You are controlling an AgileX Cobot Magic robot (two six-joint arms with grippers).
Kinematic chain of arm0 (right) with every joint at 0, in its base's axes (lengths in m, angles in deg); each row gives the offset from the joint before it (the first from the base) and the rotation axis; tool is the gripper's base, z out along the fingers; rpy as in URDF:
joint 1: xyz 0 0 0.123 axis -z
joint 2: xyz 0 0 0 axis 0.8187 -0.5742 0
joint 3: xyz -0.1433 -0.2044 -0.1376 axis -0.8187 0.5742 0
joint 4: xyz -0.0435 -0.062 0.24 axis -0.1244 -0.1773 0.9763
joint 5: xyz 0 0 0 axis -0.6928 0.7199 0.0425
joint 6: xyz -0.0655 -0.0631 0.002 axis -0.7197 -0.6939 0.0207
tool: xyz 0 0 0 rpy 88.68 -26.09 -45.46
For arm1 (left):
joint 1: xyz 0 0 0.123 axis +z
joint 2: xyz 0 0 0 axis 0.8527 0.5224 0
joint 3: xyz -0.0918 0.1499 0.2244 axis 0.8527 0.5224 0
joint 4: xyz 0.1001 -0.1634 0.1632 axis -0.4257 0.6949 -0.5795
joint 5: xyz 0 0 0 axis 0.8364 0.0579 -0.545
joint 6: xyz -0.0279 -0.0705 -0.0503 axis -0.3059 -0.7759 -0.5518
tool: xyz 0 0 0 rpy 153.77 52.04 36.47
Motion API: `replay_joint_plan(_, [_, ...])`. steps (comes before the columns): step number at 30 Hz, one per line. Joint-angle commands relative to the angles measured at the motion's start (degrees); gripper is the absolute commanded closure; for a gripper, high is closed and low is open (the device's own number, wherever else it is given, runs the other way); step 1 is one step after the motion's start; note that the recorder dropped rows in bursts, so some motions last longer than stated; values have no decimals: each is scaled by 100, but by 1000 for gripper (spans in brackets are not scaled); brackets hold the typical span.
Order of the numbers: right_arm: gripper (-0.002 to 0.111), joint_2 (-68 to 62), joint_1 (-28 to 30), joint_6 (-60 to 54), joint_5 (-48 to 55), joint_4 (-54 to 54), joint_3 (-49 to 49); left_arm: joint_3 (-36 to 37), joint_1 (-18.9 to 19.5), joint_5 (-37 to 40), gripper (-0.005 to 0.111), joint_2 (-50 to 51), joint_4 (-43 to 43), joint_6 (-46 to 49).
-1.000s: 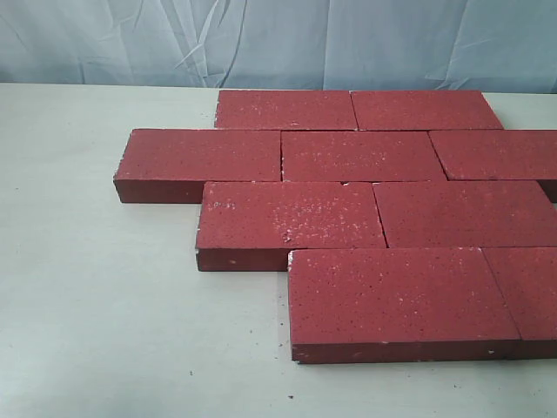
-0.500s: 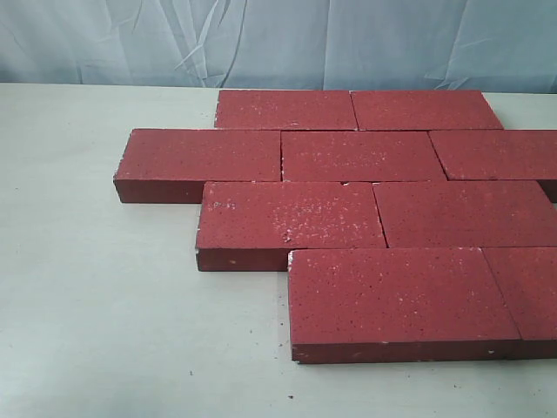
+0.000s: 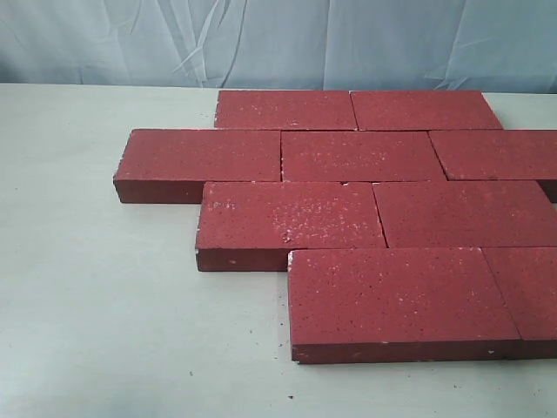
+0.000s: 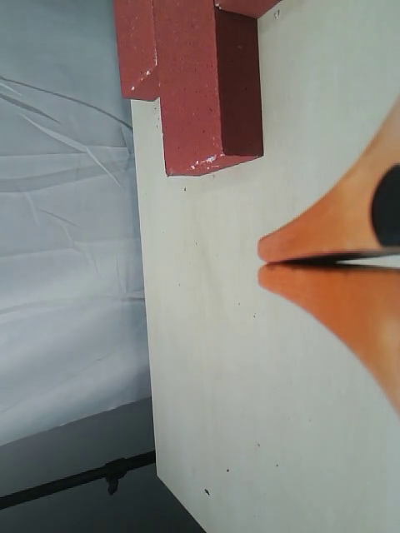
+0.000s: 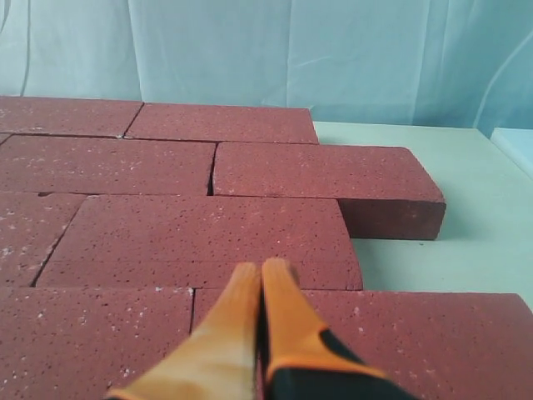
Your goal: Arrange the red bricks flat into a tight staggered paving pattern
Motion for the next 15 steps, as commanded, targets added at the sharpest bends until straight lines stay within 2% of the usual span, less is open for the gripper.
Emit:
replay_joint_plan(1, [109, 44, 35, -7, -53, 19, 7, 27, 15, 9, 107, -30, 12, -31])
replay_joint_plan(15, [109, 44, 35, -7, -53, 34, 7, 27, 11, 9, 107, -30, 23, -31])
